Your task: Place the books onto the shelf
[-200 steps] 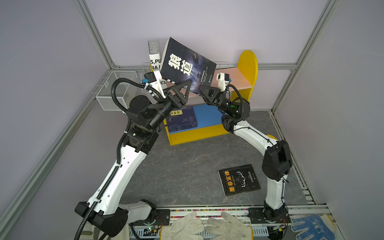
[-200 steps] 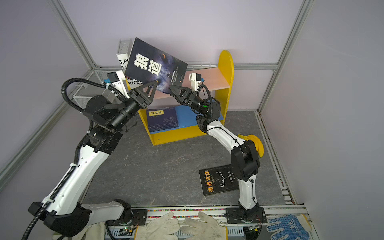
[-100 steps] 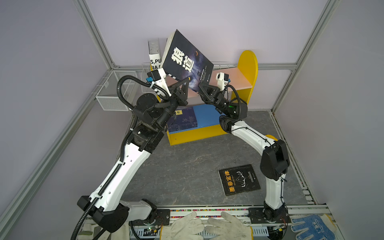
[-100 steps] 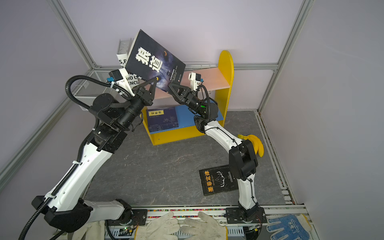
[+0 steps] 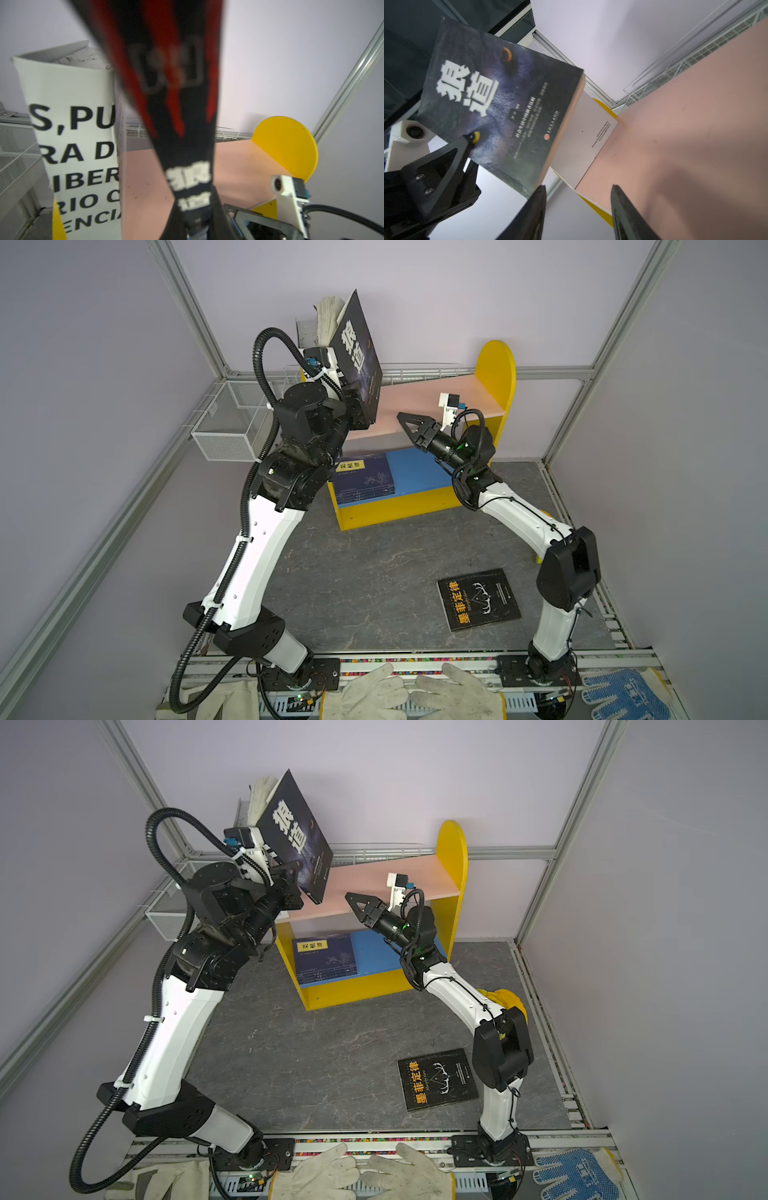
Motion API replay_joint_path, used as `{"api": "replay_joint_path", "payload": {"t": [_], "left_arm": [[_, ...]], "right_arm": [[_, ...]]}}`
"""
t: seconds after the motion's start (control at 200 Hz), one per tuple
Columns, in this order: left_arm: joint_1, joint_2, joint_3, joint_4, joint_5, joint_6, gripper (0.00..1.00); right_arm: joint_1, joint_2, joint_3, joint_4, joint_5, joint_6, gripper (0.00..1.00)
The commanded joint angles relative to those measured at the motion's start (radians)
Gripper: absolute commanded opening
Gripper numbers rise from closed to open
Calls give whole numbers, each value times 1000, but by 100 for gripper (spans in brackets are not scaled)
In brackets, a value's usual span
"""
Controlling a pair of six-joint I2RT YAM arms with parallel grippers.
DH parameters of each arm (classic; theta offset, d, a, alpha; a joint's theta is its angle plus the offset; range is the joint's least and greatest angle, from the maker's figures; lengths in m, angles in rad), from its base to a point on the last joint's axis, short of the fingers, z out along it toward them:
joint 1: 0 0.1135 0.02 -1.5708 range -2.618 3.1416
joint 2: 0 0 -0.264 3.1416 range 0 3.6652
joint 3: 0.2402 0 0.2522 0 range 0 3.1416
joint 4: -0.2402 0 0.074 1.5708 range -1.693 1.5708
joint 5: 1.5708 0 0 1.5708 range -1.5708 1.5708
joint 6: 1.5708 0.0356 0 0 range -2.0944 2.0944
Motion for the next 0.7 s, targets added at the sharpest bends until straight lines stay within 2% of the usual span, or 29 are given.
{"api": "replay_joint_path", "payload": {"t": [0.0,0.1,0.22,0.42,0.695], "left_arm": [[6,20,61,-60,-94,65,0],[6,34,61,-60,-124,67,0],[6,49,62,-54,-166,76,0],[7,72,69,-45,-211,95,0],[12,130,158,-102,-236,102,0]], "right_arm": [[26,-46,109,-266,66,-257,53],[59,-12,210,-379,97,-354,53],[93,52,333,-467,116,-410,53],[125,159,486,-554,145,-439,53],[136,280,634,-638,163,-435,53]]}}
